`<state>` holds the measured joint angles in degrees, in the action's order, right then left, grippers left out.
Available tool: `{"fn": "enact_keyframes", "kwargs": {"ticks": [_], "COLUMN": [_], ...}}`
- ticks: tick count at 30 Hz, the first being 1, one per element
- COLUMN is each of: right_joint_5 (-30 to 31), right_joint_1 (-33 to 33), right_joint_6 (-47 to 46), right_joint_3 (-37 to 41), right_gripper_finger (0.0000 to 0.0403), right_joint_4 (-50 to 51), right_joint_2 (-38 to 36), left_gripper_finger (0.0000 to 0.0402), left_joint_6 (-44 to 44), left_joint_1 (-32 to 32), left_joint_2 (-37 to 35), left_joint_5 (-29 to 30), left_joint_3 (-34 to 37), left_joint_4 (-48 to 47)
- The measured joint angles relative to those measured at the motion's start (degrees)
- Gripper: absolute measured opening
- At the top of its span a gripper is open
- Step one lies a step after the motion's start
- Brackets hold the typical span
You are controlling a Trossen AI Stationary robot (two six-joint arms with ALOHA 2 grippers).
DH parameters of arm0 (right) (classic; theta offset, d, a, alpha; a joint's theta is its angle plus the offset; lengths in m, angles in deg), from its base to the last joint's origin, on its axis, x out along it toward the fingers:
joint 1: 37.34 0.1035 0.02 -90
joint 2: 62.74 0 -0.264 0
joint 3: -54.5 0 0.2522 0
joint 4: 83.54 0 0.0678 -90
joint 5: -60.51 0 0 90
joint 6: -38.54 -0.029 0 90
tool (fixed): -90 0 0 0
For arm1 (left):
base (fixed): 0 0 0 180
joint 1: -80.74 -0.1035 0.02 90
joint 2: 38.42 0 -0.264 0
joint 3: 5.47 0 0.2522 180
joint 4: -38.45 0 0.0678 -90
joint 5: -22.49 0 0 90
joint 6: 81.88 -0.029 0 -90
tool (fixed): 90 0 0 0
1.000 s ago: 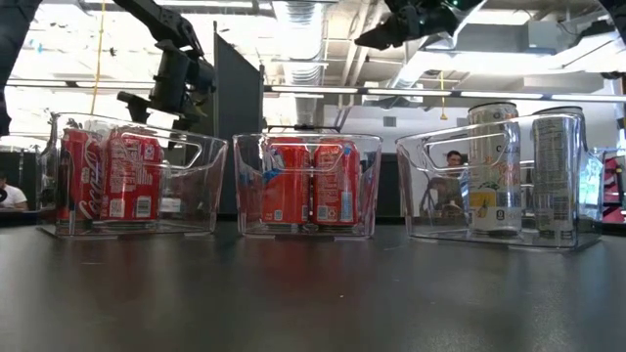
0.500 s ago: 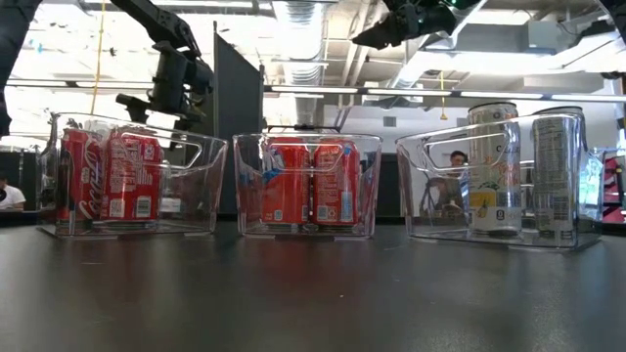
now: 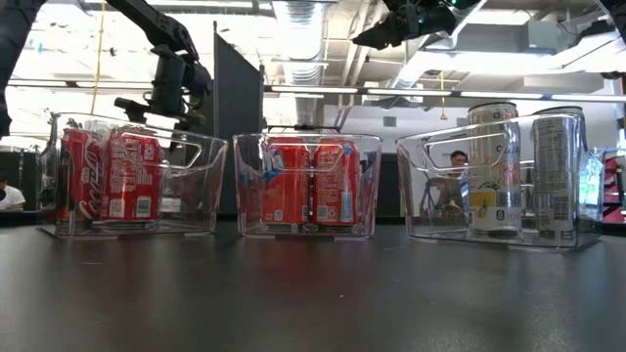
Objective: Sort soda cans
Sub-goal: Put the white soda can into the right transparent bin
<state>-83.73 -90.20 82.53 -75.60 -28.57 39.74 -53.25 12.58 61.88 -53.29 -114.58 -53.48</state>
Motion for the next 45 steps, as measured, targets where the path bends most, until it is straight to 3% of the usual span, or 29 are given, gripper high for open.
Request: {"fn": "enact_keyframes", "kwargs": {"ticks": [45], "right_joint_5": [0.1], "right_joint_1": [0.0], "right_joint_6": [0.1], "right_joint_3": [0.0], "right_gripper_finger": [0.0199], "right_joint_4": [0.1], "right_joint_2": [0.0], "left_gripper_finger": [0.0329], "left_joint_6": [-1.1], "left_joint_1": [0.1], "left_joint_2": [1.2], "left_joint_5": [-0.7], "left_joint_3": [-1.0], "left_joint_4": [-2.2]}}
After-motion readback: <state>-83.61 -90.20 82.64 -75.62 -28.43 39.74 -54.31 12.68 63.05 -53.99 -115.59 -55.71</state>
